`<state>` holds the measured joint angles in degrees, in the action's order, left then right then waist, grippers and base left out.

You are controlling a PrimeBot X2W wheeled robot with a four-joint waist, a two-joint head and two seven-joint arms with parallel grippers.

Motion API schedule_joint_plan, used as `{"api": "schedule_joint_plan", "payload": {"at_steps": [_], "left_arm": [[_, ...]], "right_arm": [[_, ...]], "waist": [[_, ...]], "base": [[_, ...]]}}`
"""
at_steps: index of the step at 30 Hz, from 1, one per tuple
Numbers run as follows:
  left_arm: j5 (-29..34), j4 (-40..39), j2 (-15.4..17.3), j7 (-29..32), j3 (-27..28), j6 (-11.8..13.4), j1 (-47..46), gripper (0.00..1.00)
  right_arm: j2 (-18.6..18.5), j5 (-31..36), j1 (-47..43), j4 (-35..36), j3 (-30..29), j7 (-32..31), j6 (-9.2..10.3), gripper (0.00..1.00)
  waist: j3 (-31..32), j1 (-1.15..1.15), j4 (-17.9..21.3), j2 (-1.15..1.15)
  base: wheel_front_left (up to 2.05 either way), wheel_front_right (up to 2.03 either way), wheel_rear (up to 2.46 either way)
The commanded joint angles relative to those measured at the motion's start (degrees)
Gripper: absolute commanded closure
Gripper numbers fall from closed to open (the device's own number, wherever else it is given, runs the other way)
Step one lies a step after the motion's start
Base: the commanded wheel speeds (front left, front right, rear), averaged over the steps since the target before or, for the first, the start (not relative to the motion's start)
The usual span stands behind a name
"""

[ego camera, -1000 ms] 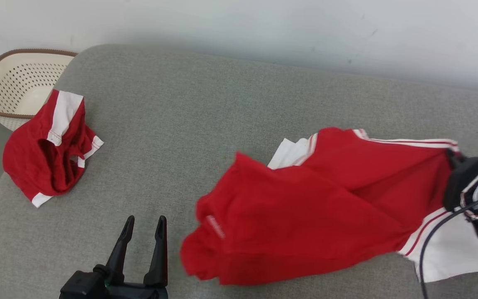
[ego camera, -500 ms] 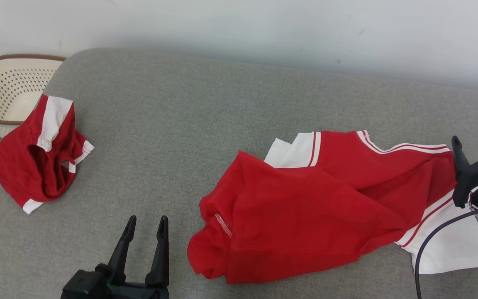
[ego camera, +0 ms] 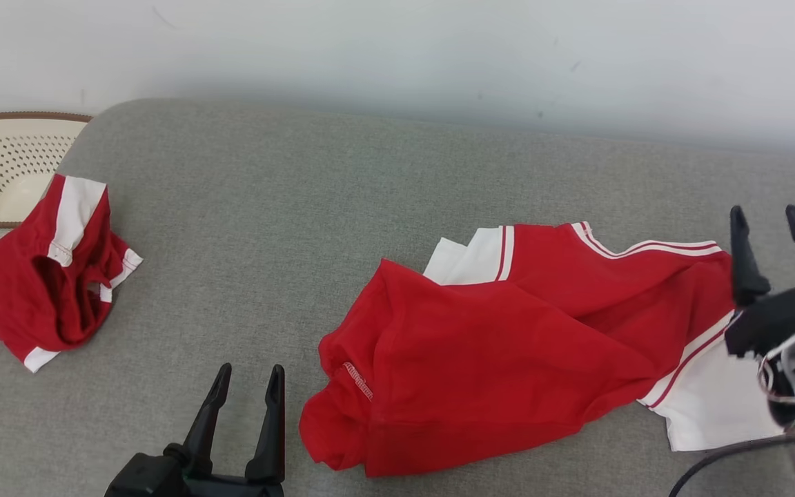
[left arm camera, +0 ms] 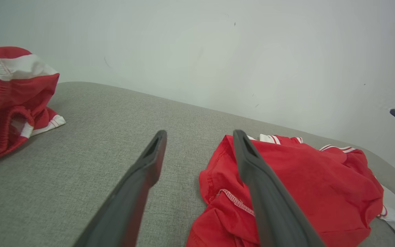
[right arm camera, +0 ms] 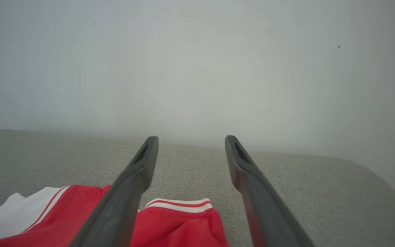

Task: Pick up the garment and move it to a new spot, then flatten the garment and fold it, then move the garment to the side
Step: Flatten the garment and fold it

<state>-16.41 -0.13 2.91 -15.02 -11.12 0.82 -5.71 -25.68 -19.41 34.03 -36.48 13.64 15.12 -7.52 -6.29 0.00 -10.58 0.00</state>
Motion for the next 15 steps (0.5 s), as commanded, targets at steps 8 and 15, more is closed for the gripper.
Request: {"api": "schedule_joint_plan", "payload": {"at_steps": [8,15], "left_arm": [[0.6,0.5,0.0,-0.2,-0.8,-0.6,0.8,0.0],[0.3,0.7,0.0,-0.2,-1.6,-0.6,1.0,0.0]], "right_arm": [[6.4,5.9,-13.2,15.9,-8.3,0.0,0.06,0.0],[10.9,7.2,-21.9,25.7,-11.5,0.0,0.06,0.0]], "waist": [[0.6,0.0,1.2,0.0],[0.9,0.0,1.4,0.0]], "base": [[0.0,0.0,0.0],[0.0,0.0,0.0]]}}
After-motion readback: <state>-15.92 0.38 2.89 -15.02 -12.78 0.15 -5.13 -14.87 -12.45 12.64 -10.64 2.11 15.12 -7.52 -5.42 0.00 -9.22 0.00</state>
